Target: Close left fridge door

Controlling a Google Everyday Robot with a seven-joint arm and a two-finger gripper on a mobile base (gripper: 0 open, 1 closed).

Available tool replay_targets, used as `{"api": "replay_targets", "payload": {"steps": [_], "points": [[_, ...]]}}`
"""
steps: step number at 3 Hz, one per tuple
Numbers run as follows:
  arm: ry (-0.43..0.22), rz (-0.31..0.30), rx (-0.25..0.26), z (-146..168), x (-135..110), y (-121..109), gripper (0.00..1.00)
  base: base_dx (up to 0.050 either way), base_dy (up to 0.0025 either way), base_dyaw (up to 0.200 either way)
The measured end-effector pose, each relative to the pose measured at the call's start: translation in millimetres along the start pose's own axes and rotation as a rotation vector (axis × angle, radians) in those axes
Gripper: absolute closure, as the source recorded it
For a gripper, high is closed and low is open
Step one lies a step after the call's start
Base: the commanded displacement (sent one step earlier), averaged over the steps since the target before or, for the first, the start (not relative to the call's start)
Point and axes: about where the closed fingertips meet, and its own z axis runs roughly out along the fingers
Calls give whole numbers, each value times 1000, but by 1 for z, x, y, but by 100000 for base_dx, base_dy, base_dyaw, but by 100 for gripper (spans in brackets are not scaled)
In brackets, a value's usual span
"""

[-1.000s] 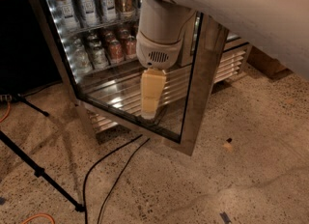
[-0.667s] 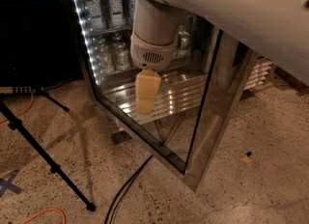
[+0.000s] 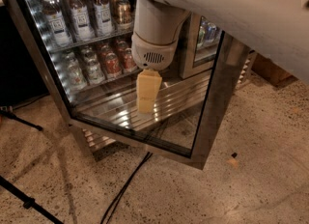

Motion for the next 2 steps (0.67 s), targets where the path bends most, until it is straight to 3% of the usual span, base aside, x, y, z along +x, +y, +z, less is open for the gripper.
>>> {"api": "replay_targets", "payload": {"steps": [1, 2], "points": [[0, 0, 0, 0, 0, 0, 0, 4394, 207, 9404], [0, 0, 0, 0, 0, 0, 0, 4142, -233, -11156]]}}
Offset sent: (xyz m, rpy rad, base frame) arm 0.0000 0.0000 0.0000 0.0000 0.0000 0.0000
